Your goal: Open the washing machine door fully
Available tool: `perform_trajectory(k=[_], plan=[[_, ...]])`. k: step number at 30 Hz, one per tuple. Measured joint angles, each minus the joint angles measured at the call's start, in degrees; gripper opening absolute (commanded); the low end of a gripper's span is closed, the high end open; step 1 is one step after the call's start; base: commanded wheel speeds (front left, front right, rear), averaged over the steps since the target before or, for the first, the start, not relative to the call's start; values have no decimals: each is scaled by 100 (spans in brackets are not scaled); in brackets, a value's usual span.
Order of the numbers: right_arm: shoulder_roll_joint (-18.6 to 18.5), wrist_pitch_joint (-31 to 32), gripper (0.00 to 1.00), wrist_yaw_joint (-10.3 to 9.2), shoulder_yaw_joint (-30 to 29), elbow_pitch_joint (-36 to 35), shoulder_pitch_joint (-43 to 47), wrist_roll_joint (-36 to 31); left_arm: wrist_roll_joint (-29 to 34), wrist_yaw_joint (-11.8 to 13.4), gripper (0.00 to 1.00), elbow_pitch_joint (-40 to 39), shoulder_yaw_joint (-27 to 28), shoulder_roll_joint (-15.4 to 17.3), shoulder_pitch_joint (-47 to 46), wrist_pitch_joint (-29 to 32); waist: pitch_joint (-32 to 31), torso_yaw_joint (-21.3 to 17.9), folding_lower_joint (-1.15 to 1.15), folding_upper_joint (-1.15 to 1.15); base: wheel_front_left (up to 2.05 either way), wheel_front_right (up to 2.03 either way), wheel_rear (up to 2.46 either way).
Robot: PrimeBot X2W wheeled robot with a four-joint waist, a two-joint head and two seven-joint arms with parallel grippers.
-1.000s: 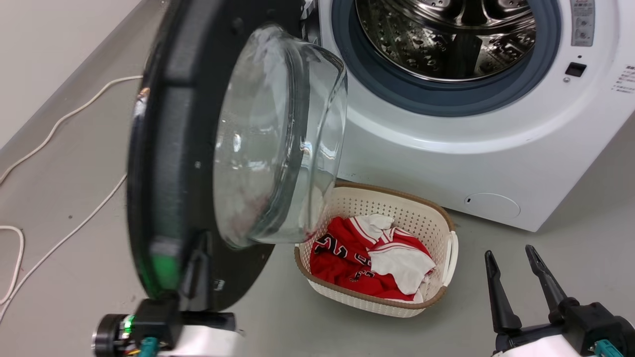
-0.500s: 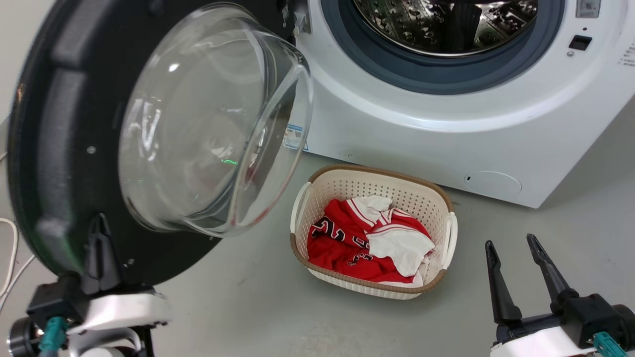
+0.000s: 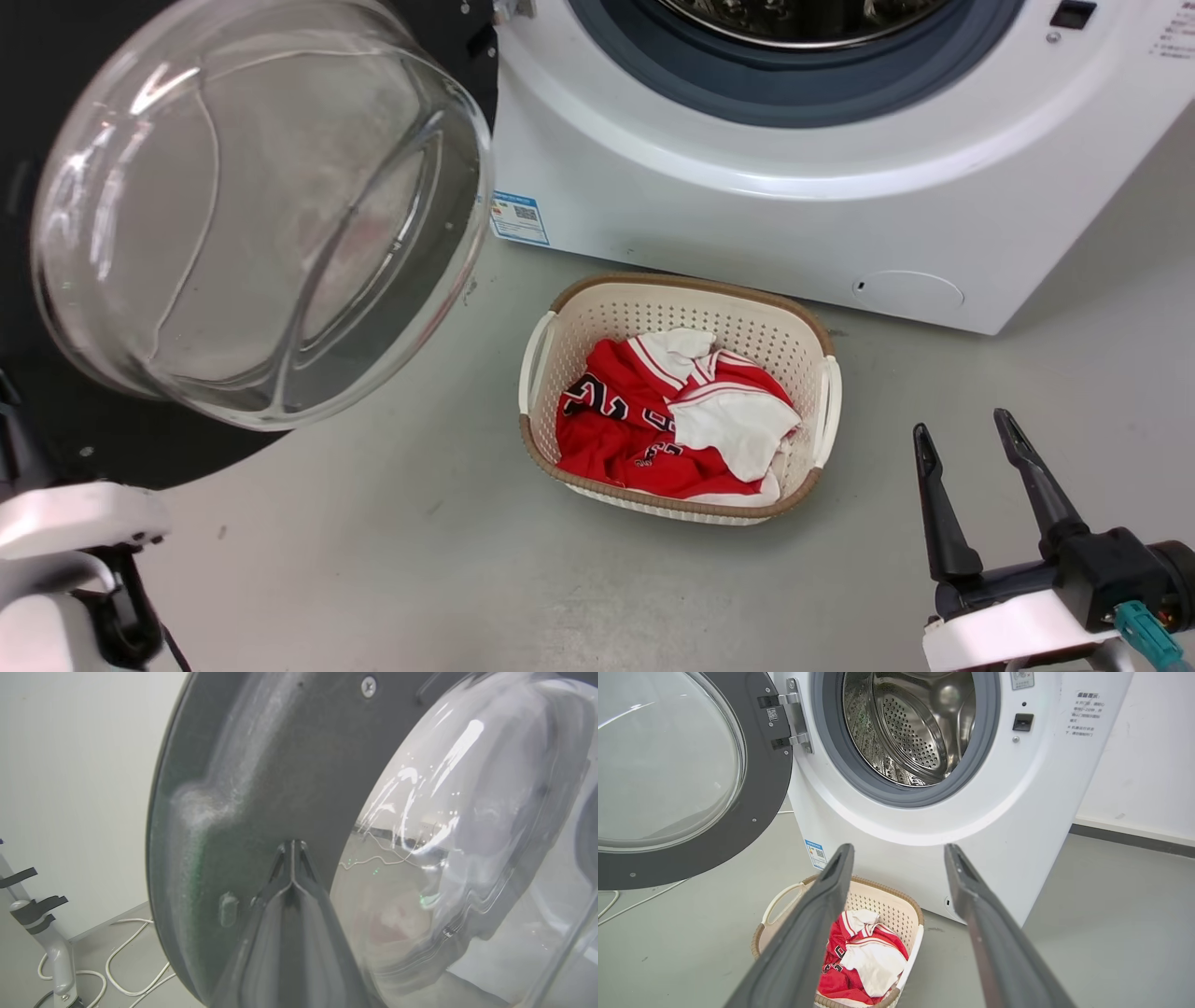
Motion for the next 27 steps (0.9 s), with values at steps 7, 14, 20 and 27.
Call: perform_trajectory(k=[7, 14, 20, 27], plan=[[0, -1, 100, 0, 22, -13, -114, -66, 45, -80, 0, 476, 512, 153, -439, 0, 164, -169, 0, 0, 0, 0, 0], [0, -1, 100, 0, 14, -35, -226, -89, 108, -164, 0, 844, 871, 347, -721, 0, 302, -332, 0, 0, 0, 0, 0], [0, 0, 100, 0, -15, -40, -228, -93, 202, -247, 0, 1023, 1059, 410, -859, 0, 316, -393, 0, 0, 0, 0, 0], [0, 0, 100, 0, -9, -13, -224, -53, 327, -427, 0, 1122, 1115, 420, -878, 1, 188, -386, 0, 0, 0, 0, 0]])
